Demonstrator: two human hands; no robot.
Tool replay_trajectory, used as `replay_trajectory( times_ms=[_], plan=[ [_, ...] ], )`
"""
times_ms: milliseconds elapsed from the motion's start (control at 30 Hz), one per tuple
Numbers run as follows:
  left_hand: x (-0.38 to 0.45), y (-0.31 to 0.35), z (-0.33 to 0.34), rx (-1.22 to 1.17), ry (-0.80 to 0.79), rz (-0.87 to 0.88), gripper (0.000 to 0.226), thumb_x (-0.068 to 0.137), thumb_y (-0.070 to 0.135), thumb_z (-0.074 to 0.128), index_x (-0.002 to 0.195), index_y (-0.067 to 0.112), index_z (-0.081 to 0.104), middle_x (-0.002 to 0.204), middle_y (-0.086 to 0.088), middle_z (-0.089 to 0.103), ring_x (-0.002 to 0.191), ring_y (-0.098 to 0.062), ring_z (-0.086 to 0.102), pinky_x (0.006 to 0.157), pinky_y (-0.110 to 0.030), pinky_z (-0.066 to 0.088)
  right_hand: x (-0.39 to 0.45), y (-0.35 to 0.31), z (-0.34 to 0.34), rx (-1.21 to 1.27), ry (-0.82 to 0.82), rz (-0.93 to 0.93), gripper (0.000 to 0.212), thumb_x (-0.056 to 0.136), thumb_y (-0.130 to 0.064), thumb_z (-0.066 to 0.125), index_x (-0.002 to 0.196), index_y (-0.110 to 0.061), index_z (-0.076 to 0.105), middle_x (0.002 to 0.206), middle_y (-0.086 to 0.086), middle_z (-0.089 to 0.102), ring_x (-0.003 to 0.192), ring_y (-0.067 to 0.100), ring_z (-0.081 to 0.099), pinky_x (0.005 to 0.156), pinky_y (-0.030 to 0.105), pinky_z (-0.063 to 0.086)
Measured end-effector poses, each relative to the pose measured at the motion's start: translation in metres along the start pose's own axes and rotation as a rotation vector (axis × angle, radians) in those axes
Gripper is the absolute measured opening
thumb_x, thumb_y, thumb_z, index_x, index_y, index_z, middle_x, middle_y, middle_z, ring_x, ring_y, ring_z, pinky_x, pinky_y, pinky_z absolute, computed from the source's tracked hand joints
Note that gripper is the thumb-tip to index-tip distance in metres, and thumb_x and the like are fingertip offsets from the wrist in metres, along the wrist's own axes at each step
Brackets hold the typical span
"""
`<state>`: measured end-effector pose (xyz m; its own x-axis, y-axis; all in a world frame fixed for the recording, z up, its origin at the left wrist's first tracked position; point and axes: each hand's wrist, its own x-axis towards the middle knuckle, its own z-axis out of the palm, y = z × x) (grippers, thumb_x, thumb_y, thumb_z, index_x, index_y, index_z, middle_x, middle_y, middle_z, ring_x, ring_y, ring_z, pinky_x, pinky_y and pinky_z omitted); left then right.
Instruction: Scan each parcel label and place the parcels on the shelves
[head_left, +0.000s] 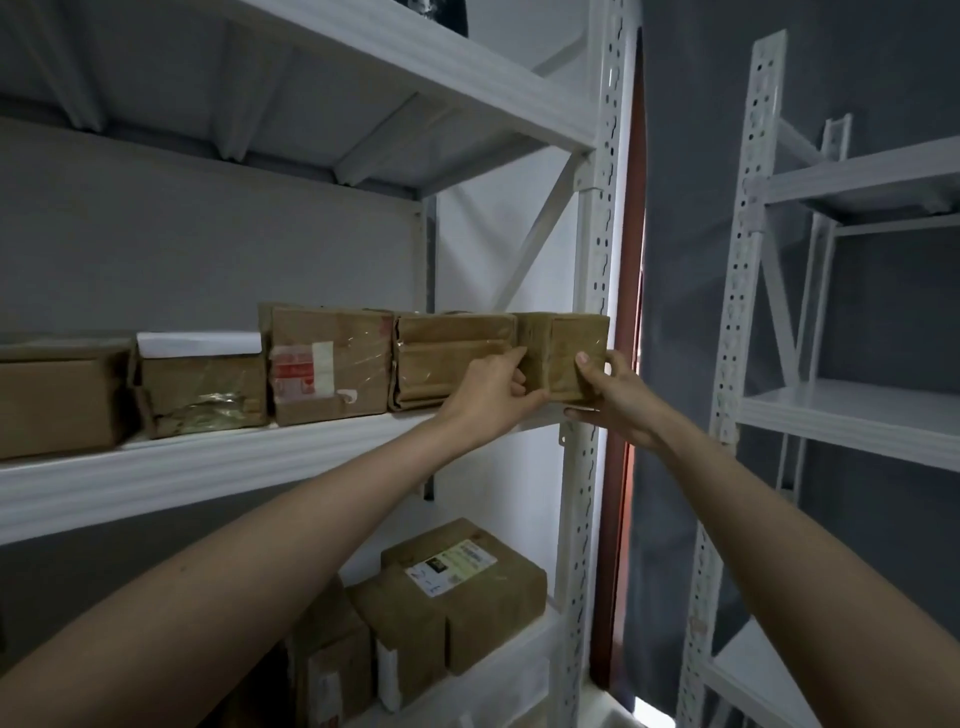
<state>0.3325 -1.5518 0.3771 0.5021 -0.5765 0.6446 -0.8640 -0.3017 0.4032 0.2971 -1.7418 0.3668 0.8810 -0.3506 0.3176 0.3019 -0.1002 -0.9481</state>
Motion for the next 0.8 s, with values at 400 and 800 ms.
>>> replay_trajectory(
  times_ms=[400,800],
  plan=[
    [0.008,-0.038,0.012,0.022,-0.055,0.063,0.058,0.090,0.029,0.067,0.139,0.008,0.046,0.128,-0.012,0.051,0.116,-0.021,0.054,0.104,-0.030,0.044,0.036,0.024,0.023,-0.064,0.132,-0.105,0.030,0.096,-0.038,0.053,0.121,-0.021,0.050,0.107,0.004,0.066,0.082,0.022,0.066,0.054,0.025,0.050],
    [-0.029,-0.037,-0.008,0.098,-0.156,0.074,0.060,0.092,0.034,0.064,0.145,0.019,0.040,0.138,-0.006,0.043,0.124,-0.016,0.044,0.101,-0.027,0.041,0.034,0.041,0.034,-0.145,0.339,-0.144,0.045,0.089,-0.022,0.067,0.129,-0.012,0.050,0.119,0.006,0.057,0.089,0.023,0.063,0.059,0.027,0.052]
  ],
)
